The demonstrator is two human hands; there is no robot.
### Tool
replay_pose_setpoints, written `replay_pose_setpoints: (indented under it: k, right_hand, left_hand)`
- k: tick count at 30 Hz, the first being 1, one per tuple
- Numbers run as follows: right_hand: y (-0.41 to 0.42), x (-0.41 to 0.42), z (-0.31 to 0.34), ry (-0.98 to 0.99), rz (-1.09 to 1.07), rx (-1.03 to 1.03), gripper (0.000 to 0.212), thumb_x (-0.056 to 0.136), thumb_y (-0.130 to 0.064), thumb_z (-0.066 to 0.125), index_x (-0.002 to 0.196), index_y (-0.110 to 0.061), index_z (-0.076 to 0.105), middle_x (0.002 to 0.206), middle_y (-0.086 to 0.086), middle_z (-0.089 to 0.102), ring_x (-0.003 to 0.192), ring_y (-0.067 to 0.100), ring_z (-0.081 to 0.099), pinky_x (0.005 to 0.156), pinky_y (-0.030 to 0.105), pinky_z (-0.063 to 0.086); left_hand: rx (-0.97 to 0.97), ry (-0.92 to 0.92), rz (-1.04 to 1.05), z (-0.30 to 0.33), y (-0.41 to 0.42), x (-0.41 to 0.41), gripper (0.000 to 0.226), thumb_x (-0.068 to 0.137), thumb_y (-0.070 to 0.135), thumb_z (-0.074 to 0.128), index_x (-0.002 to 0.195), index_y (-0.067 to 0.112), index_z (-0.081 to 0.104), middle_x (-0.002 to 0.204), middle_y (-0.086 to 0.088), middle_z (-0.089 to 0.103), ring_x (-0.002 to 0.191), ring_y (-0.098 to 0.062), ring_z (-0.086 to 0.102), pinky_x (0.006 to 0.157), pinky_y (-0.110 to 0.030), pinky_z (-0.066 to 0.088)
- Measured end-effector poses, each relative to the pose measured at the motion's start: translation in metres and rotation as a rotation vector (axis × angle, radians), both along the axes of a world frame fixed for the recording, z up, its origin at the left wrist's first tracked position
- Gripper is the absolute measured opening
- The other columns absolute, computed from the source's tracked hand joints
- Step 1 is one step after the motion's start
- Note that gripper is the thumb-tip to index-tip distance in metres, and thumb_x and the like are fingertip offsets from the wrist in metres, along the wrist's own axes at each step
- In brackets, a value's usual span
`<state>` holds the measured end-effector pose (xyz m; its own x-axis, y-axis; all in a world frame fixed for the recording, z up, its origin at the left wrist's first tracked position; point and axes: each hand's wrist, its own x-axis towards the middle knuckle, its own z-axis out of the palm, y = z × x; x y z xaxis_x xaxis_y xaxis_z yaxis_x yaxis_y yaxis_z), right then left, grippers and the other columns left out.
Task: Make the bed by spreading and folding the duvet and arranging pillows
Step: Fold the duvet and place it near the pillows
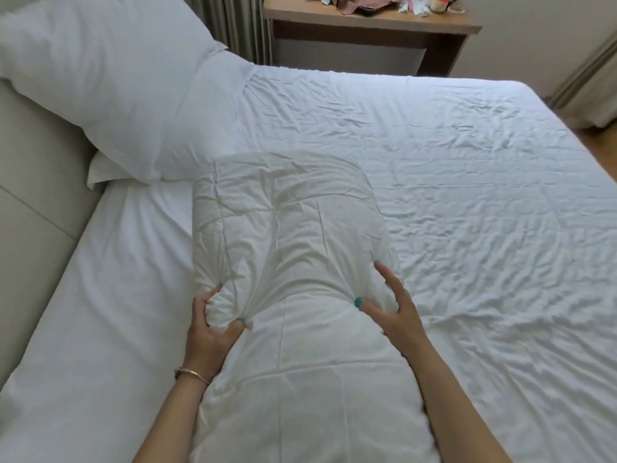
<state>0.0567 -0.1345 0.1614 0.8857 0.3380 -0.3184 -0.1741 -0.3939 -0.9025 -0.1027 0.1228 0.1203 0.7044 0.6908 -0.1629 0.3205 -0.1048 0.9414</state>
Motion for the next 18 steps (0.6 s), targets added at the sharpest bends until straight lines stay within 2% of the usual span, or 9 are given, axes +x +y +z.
replay_pose_setpoints:
  k: [2, 4, 6, 9, 12, 15, 18]
  right_hand:
    - [-0.041, -0.024, 0.006, -0.038, 0.003, 0.058, 0.067, 0.079, -0.032, 0.077, 0.131, -0.059, 0.044, 0.132, -0.013, 0.044, 0.111, -0.01, 0.045, 0.066, 0.013, 0.048]
    - [-0.085, -0.05, 0.018, -0.059, -0.04, 0.124, 0.066, 0.08, -0.027, 0.077, 0.133, -0.053, 0.047, 0.132, -0.014, 0.045, 0.109, -0.013, 0.044, 0.061, 0.006, 0.047]
    - [-0.126, -0.073, 0.034, -0.09, -0.058, 0.162, 0.065, 0.08, -0.025, 0.077, 0.132, -0.052, 0.048, 0.13, -0.016, 0.046, 0.108, -0.017, 0.043, 0.064, 0.006, 0.046]
    - [-0.174, -0.102, 0.057, -0.132, -0.036, 0.223, 0.063, 0.082, -0.019, 0.076, 0.13, -0.05, 0.05, 0.126, -0.026, 0.047, 0.104, -0.026, 0.044, 0.077, 0.007, 0.044]
    - [-0.207, -0.119, 0.071, -0.143, -0.012, 0.274, 0.06, 0.084, -0.009, 0.071, 0.133, -0.039, 0.051, 0.124, -0.025, 0.048, 0.094, -0.032, 0.045, 0.07, -0.003, 0.041]
    - [-0.224, -0.134, 0.075, -0.1, 0.018, 0.308, 0.06, 0.085, -0.003, 0.068, 0.135, -0.032, 0.05, 0.125, -0.015, 0.051, 0.092, -0.032, 0.047, 0.068, -0.004, 0.041]
    - [-0.232, -0.155, 0.069, -0.058, 0.026, 0.302, 0.06, 0.085, 0.0, 0.067, 0.133, -0.031, 0.049, 0.118, -0.019, 0.05, 0.087, -0.033, 0.047, 0.067, -0.004, 0.04]
  left_hand:
    - [0.027, -0.036, -0.022, 0.011, -0.035, -0.016, 0.056, 0.046, 0.048, 0.065, 0.098, 0.054, 0.043, 0.099, 0.016, 0.058, 0.086, -0.001, 0.058, 0.071, -0.017, 0.044]
    - [0.086, -0.071, -0.05, 0.03, -0.072, -0.036, 0.053, 0.048, 0.047, 0.064, 0.098, 0.05, 0.044, 0.098, 0.018, 0.059, 0.084, 0.004, 0.059, 0.069, -0.013, 0.044]
    - [0.15, -0.116, -0.061, 0.053, -0.109, -0.057, 0.049, 0.051, 0.045, 0.065, 0.094, 0.054, 0.044, 0.094, 0.024, 0.06, 0.082, 0.008, 0.059, 0.067, -0.008, 0.043]
    - [0.197, -0.157, -0.048, 0.086, -0.157, -0.091, 0.049, 0.054, 0.043, 0.066, 0.096, 0.052, 0.044, 0.093, 0.032, 0.059, 0.083, 0.005, 0.059, 0.07, -0.014, 0.046]
    - [0.219, -0.165, -0.006, 0.114, -0.194, -0.12, 0.048, 0.055, 0.04, 0.066, 0.098, 0.048, 0.046, 0.093, 0.029, 0.059, 0.087, -0.005, 0.06, 0.074, -0.023, 0.047]
    - [0.257, -0.129, 0.024, 0.133, -0.221, -0.145, 0.05, 0.054, 0.041, 0.065, 0.101, 0.041, 0.048, 0.094, 0.026, 0.06, 0.086, -0.005, 0.061, 0.071, -0.02, 0.048]
    - [0.267, -0.087, 0.046, 0.139, -0.233, -0.167, 0.05, 0.053, 0.041, 0.064, 0.101, 0.042, 0.049, 0.096, 0.023, 0.061, 0.087, -0.005, 0.061, 0.073, -0.022, 0.048]
